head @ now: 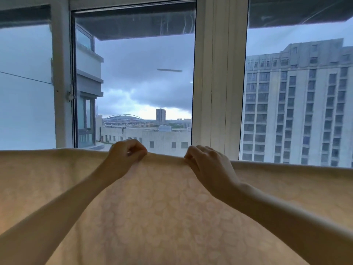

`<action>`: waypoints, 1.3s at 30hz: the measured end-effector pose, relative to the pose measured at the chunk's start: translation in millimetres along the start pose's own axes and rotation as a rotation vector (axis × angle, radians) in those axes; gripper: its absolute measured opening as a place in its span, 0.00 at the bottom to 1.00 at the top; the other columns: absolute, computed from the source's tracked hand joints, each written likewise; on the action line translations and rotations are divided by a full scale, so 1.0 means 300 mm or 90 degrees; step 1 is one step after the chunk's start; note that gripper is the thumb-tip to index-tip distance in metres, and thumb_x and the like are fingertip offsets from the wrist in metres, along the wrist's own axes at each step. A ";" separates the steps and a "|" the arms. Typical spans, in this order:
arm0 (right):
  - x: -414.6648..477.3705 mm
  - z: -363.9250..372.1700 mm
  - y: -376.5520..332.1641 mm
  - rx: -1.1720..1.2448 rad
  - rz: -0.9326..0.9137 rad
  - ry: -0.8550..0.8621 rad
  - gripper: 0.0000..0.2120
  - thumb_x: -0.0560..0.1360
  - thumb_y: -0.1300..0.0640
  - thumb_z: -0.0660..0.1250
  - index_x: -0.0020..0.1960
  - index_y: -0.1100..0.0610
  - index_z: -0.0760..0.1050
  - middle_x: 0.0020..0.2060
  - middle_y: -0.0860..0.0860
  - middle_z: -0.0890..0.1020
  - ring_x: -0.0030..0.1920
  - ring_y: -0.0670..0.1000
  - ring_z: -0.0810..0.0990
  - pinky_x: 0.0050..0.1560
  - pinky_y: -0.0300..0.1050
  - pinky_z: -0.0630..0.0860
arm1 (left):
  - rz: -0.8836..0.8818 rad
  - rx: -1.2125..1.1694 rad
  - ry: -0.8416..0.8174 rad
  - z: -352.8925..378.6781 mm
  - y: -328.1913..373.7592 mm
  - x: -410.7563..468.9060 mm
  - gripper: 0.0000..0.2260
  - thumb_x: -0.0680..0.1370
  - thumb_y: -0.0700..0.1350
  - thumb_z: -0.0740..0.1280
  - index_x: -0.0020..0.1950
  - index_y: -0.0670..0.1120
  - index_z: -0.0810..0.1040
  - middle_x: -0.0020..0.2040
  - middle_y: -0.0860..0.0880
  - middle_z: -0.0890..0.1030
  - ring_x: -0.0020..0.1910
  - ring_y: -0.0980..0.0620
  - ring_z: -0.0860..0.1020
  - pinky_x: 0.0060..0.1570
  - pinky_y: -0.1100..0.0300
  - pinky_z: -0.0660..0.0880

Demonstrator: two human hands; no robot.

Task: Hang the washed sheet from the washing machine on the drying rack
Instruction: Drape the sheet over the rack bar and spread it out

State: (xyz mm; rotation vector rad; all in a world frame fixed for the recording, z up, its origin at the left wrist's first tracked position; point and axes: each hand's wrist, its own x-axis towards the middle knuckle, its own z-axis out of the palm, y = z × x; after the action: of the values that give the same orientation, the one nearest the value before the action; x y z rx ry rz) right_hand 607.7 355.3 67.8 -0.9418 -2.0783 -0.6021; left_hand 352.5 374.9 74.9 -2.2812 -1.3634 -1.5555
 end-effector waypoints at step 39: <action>0.103 0.031 -0.006 0.007 -0.031 -0.068 0.16 0.79 0.46 0.60 0.61 0.55 0.73 0.48 0.50 0.84 0.38 0.48 0.83 0.43 0.45 0.82 | -0.052 0.089 0.005 -0.119 -0.152 0.038 0.01 0.74 0.46 0.72 0.43 0.51 0.83 0.39 0.54 0.83 0.40 0.59 0.80 0.42 0.70 0.72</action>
State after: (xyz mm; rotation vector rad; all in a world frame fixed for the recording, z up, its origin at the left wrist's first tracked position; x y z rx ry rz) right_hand 588.6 373.3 86.7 -0.9374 -2.2025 -0.5763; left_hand 296.6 392.2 82.9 -2.1623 -1.5303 -1.4389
